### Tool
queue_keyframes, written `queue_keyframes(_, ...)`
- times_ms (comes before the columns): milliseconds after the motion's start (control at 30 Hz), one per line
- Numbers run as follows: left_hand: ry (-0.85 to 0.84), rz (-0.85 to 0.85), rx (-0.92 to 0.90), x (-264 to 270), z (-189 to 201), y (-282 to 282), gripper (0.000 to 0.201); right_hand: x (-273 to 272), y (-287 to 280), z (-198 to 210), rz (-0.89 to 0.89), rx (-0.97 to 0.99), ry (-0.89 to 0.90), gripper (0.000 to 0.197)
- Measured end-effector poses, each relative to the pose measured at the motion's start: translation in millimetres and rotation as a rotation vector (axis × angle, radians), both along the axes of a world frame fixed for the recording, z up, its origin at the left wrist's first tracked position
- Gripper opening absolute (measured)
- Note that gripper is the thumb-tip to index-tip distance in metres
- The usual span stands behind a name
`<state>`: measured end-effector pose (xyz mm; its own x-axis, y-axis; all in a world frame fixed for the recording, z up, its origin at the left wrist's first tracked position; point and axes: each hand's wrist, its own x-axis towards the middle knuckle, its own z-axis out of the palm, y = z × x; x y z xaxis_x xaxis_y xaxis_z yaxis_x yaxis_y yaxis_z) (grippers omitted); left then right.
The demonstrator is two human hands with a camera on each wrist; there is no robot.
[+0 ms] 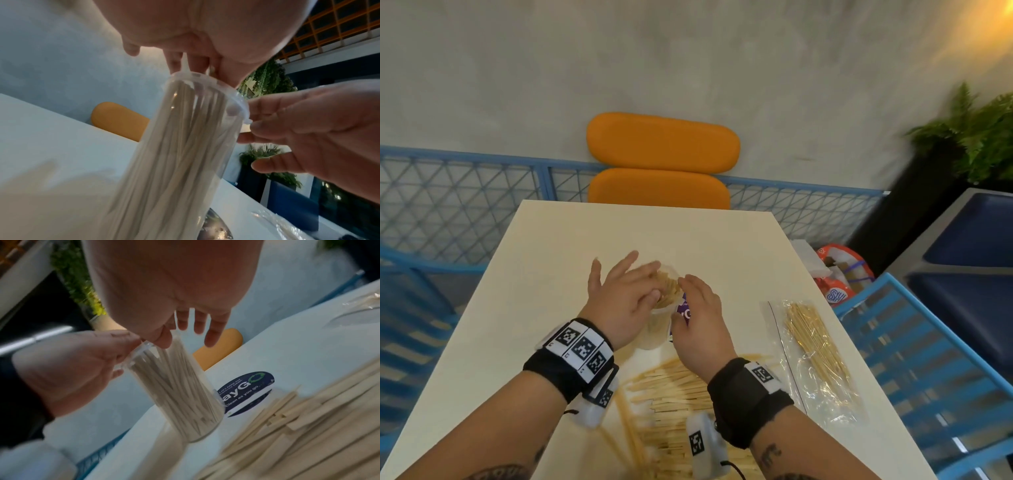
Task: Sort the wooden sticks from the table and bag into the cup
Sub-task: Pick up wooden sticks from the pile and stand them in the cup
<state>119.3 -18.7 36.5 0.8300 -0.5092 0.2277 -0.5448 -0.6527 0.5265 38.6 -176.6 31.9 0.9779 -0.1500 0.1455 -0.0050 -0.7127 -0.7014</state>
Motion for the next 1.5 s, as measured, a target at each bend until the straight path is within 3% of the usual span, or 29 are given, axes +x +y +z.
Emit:
queue_keyframes(100,0.02,0.004,-0.041,1.8,-5.4,8.6,0.065,-1.4,1.6,-4.3,0.029,-0.294,-0.085,0.054)
queue_keyframes(233,0.127,-0.021,0.065,0.4,-10.4,7.2,0.067,2.0,6.7,9.4,0.087,-0.471,0.02,0.057)
queue_keyframes(400,0.092,-0.033,-0.062,-0.8,-8.9,7.4,0.077,5.0,7.6,20.8,0.13,-0.4,0.075,0.056)
queue_keyframes(467,0.079,-0.062,-0.018,-5.0,-8.5,7.1,0.074,0.9,5.5,19.5,0.13,-0.392,0.073,0.059)
queue_keyframes(600,0.092,-0.023,-0.083,-8.6,-9.1,12.3,0.069,-13.2,-3.5,22.3,0.089,-0.112,-0.021,0.065)
queue_keyframes(733,0.091,0.088,-0.327,-14.9,-11.9,25.1,0.034,-25.9,-26.6,14.0,-0.163,0.006,-0.086,0.049)
queue_keyframes(833,0.104,0.229,-0.466,-28.7,-15.3,35.5,0.026,-33.1,-40.6,-5.6,-0.237,-0.039,0.089,0.035)
queue_keyframes(1000,0.387,0.466,-0.399,-48.0,-39.7,46.6,0.019,-33.8,-23.5,-26.0,0.047,-0.423,0.45,0.036)
queue_keyframes(1133,0.551,0.466,-0.24,-67.2,-73.7,52.9,0.019,-31.0,12.1,-24.2,0.197,-0.65,0.427,0.034)
queue_keyframes(1267,0.61,0.536,-0.251,-77.9,-88.6,63.7,0.025,-41.3,53.3,-22.2,0.272,-0.632,0.416,0.037)
queue_keyframes(1400,0.705,0.563,-0.365,-77.0,-100.7,74.4,0.028,-51.9,83.1,-35.3,0.274,-0.714,0.492,0.051)
queue_keyframes(1500,0.843,0.543,-0.64,-76.8,-106.4,74.0,0.033,-55.8,91.7,-42.3,0.217,-0.699,0.483,0.053)
